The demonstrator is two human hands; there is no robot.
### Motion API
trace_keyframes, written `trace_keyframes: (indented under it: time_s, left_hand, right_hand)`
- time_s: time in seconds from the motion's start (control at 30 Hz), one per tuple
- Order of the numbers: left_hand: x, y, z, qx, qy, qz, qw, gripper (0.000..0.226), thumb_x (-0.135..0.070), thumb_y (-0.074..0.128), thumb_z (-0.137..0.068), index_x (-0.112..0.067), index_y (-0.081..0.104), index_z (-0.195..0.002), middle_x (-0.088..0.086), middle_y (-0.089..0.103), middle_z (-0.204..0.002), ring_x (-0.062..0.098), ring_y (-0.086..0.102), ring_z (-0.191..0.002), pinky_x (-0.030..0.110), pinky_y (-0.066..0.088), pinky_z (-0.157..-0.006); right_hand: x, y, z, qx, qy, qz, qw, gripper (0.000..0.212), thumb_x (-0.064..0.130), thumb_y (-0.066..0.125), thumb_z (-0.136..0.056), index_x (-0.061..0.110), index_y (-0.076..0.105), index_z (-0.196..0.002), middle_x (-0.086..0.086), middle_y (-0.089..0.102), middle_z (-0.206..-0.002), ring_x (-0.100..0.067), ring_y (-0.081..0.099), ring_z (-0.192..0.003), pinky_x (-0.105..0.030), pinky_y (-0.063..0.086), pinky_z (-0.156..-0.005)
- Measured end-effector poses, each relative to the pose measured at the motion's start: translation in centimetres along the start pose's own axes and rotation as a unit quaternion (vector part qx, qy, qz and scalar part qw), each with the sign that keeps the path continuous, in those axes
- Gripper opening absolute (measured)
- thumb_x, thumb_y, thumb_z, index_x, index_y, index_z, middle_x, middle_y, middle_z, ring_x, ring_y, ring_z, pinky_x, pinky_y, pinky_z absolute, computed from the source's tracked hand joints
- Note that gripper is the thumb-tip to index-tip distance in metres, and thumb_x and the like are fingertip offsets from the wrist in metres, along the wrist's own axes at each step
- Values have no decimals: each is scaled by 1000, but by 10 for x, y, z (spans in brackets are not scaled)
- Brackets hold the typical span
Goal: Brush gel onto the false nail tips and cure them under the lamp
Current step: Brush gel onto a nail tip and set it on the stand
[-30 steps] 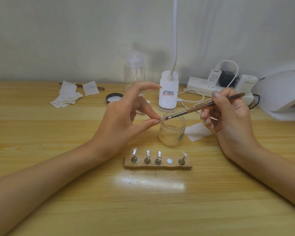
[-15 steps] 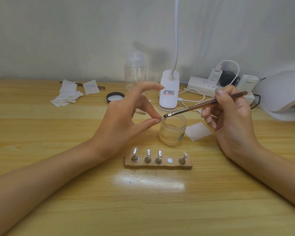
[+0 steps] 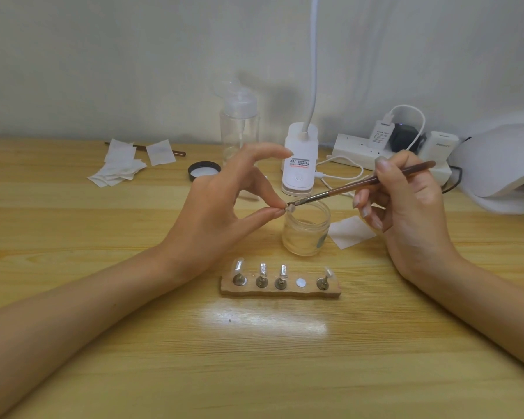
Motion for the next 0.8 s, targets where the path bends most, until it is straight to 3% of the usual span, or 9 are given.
trace_keyframes:
  time_s: [0.53,0.63,0.7,0.8]
  left_hand:
    - [-2,0,1,0,-7,10,1000,56,-6,81,-83,-10,53,-131,-9,74,-83,-11,61,-80,0,36,-77]
    - [-2,1,2,1,-37,33,999,55,-9,80,-84,-14,53,-131,-11,74,-82,-2,65,-82,11,39,-69]
    - [0,1,3,0,-63,64,996,54,-10,80,-85,-17,53,-131,-11,74,-81,7,66,-81,28,43,-62]
    - [1,2,3,1,-93,101,991,52,-10,80,-85,-22,53,-129,-10,75,-81,9,67,-81,40,42,-62]
  right_hand:
    - [3,1,0,5,-18,-22,1000,22,25,52,-99,23,49,-77,-3,62,-58,-12,54,-48,-17,35,-40]
    - [0,0,0,-6,-1,0,1000,26,23,52,-101,25,51,-75,-4,61,-58,-14,53,-50,-19,35,-41]
    - [0,-2,1,-20,5,9,1000,25,20,50,-103,22,48,-78,-3,61,-58,-14,54,-50,-19,36,-42]
    - [2,-1,1,-12,-5,-20,1000,23,22,50,-102,21,47,-79,-2,62,-57,-12,55,-50,-17,36,-41]
Point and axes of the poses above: each hand's wrist, its own z-axis away from the middle knuckle, its own y-axis out of the palm, x = y × z, the point moved 4 cm from there along -z, towards the middle knuckle
